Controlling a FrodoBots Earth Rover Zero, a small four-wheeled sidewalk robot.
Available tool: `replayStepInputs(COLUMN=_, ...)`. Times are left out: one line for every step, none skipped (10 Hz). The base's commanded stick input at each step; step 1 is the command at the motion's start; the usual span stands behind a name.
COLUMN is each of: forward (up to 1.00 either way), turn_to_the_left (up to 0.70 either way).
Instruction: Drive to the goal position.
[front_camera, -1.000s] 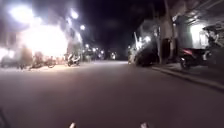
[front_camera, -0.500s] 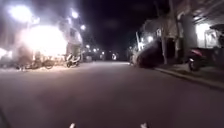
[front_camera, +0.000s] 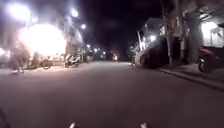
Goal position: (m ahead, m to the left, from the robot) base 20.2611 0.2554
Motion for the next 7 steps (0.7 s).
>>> replayStepInputs(forward=0.85, turn_to_the_left=0.00)
replayStepInputs(forward=0.85, turn_to_the_left=0.00)
replayStepInputs(forward=0.85, turn_to_the_left=0.00)
replayStepInputs(forward=0.85, turn_to_the_left=0.00)
replayStepInputs(forward=0.85, turn_to_the_left=0.00)
replayStepInputs(forward=0.85, turn_to_the_left=0.00)
replayStepInputs(forward=0.85, turn_to_the_left=0.00)
